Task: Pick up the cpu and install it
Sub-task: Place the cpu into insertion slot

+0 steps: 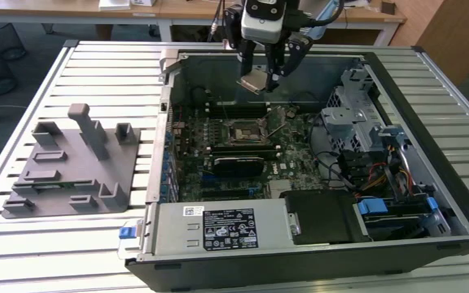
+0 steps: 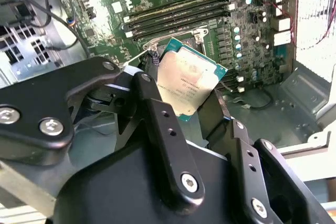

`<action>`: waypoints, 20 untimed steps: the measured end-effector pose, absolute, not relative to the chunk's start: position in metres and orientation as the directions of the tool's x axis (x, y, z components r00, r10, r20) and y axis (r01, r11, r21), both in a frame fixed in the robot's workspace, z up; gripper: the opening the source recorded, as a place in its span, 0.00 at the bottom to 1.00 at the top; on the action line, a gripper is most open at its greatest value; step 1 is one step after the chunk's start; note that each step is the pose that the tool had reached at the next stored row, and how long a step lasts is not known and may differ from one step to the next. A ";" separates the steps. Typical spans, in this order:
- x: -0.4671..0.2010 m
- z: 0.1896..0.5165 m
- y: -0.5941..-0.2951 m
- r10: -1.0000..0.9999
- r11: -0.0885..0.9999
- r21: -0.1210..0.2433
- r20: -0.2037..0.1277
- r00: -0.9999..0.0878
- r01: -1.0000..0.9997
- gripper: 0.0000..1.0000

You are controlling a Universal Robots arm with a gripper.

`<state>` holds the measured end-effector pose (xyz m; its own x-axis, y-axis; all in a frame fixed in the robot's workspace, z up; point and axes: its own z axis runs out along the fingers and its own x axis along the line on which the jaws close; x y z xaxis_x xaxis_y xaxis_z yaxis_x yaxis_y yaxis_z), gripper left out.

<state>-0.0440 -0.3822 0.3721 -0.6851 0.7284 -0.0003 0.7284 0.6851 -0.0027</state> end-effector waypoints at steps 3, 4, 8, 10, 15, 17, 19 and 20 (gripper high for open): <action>-0.044 0.372 -0.382 0.762 0.647 -0.003 -0.001 -0.647 0.762 0.54; -0.044 0.371 -0.382 0.774 0.634 -0.004 -0.001 -0.634 0.774 0.54; -0.044 0.371 -0.382 0.815 0.580 -0.004 -0.003 -0.580 0.815 0.54; -0.044 0.370 -0.382 0.834 0.552 -0.005 -0.004 -0.552 0.834 0.54; -0.044 0.369 -0.382 0.876 0.483 -0.006 -0.006 -0.483 0.876 0.54; -0.044 0.369 -0.382 0.889 0.457 -0.006 -0.007 -0.457 0.889 0.54; -0.044 0.368 -0.382 0.902 0.431 -0.006 -0.007 -0.431 0.902 0.54; -0.044 0.368 -0.382 0.909 0.417 -0.006 -0.008 -0.417 0.909 0.54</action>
